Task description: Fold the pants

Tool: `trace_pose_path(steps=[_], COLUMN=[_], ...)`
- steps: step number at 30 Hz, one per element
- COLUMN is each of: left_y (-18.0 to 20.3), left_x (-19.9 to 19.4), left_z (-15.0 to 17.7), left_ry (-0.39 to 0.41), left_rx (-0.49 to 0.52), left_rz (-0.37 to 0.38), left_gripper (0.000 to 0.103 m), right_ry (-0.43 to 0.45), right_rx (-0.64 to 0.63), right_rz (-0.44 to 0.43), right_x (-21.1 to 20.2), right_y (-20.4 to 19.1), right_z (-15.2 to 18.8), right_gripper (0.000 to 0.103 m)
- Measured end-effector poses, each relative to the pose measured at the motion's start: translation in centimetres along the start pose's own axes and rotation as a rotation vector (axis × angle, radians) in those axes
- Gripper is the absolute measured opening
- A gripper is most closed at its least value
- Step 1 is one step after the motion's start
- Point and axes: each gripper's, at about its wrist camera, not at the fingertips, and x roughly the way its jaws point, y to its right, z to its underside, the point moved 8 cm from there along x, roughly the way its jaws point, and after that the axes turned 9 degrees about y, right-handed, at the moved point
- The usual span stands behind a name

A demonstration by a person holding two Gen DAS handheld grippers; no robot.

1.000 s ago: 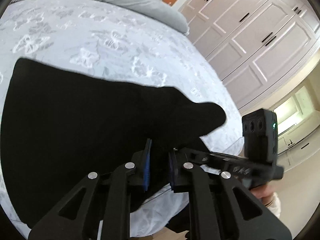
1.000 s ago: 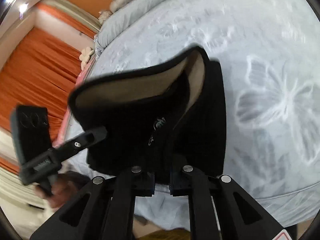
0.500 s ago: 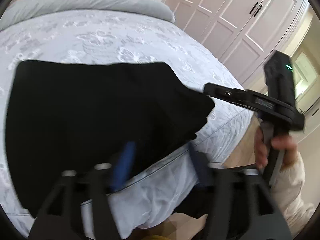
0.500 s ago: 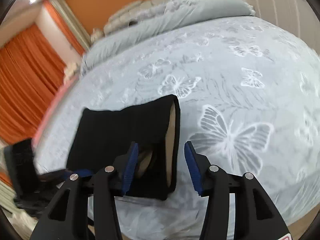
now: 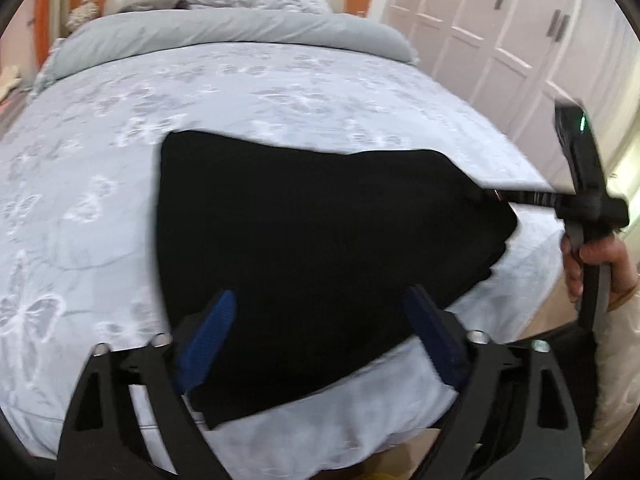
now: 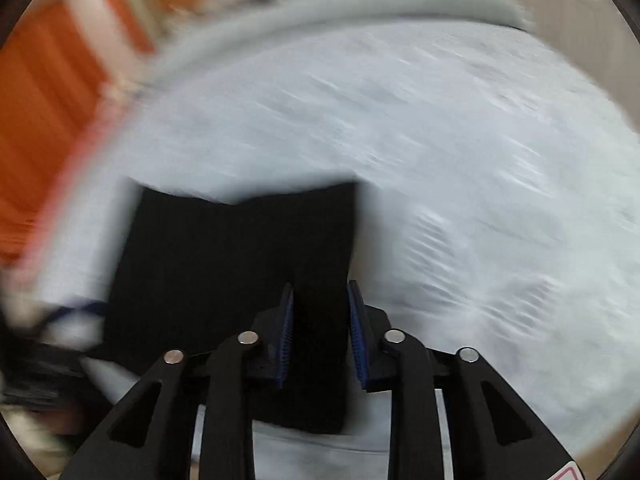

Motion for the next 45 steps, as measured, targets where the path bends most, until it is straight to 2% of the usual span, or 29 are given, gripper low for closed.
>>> trace_pose_path(steps=[1,2,3,4,5,6,7,9,11,14,17,20,21,22,23,24,25,27,28,29,31,33,38,41,45], left_y=[-0.8,-2.5,-3.6,-4.9,-6.5,-8.3,-9.6,-11.1,-11.4,-10.3,-7.7,-6.6,-6.5,-6.5,-6.4,-6.5,-6.7,-6.7,-6.8,-6.8,-6.4,-5.9,-5.0,-4.6,-4.8], left_x=[0.0,-0.1,-0.2,-0.3,-0.4,-0.3,-0.1,0.8,1.5,1.5,2.5,3.6,4.0,4.2,4.3,4.5,4.6,4.5,4.2,3.9,2.5,1.4,0.0,-1.8,-4.1], left_z=[0.1,0.2,0.3,0.4,0.6,1.0,1.7,3.4,4.8,4.9,5.0,4.6,4.2,4.0,3.8,3.7,3.6,3.3,3.0,2.7,1.7,1.0,1.0,1.1,-0.6], left_ry=[-0.001,-0.004,-0.004,-0.004,-0.005,-0.014,-0.032,-0.086,-0.121,-0.105,-0.137,-0.125,-0.121,-0.114,-0.113,-0.119,-0.118,-0.126,-0.125,-0.119,-0.095,-0.085,-0.117,-0.138,-0.146], left_rx=[-0.009,-0.037,-0.067,-0.114,-0.184,-0.285,-0.377,-0.49,-0.527,-0.453,-0.411,-0.378,-0.392,-0.413,-0.427,-0.44,-0.449,-0.47,-0.474,-0.462,-0.379,-0.3,-0.23,-0.213,-0.228], left_rz=[-0.024,-0.061,-0.075,-0.087,-0.093,-0.083,-0.059,-0.005,0.027,0.018,0.102,0.089,0.101,0.116,0.126,0.136,0.137,0.165,0.154,0.139,0.078,0.026,-0.042,-0.025,0.04], left_gripper=[0.089,0.089,0.089,0.089,0.09,0.091,0.091,0.091,0.091,0.091,0.091,0.094,0.093,0.084,0.077,0.068,0.052,0.038,0.033,0.031,0.026,0.024,0.024,0.024,0.023], right_ry=[-0.025,-0.008,0.023,0.05,0.095,0.113,0.105,0.025,-0.057,-0.13,-0.095,-0.08,-0.076,-0.069,-0.052,-0.056,-0.052,-0.047,-0.033,-0.016,0.014,0.041,0.067,0.083,0.106], right_rx=[0.016,0.059,0.09,0.102,0.121,0.143,0.163,0.225,0.267,0.304,0.29,0.327,0.341,0.348,0.344,0.324,0.3,0.291,0.295,0.293,0.284,0.266,0.285,0.286,0.266], right_rz=[-0.001,-0.03,-0.054,-0.063,-0.068,-0.074,-0.095,-0.171,-0.204,-0.232,-0.227,-0.237,-0.243,-0.249,-0.272,-0.292,-0.288,-0.305,-0.315,-0.317,-0.32,-0.322,-0.318,-0.342,-0.376], right_x=[0.4,-0.1,-0.9,-1.6,-2.6,-3.1,-3.2,-1.9,-0.3,1.4,1.4,1.7,2.0,2.1,2.2,2.5,2.7,2.8,2.3,1.6,0.7,-0.3,-1.8,-3.3,-6.2], right_y=[0.4,0.5,0.5,0.6,0.8,0.9,1.0,0.7,0.2,-0.8,-1.5,-1.6,-1.6,-1.7,-2.1,-2.8,-3.3,-3.7,-3.9,-3.9,-4.4,-5.1,-5.7,-6.4,-7.4], right_z=[0.6,0.7,0.5,0.4,0.3,0.5,1.0,2.5,3.9,5.3,5.3,5.2,4.8,4.7,4.5,4.4,4.3,4.1,3.8,3.6,3.1,2.9,3.6,3.6,3.2], right_gripper=[0.03,0.037,0.057,0.067,0.081,0.084,0.084,0.084,0.084,0.086,0.086,0.086,0.086,0.085,0.069,0.062,0.058,0.038,0.034,0.031,0.03,0.03,0.03,0.03,0.029])
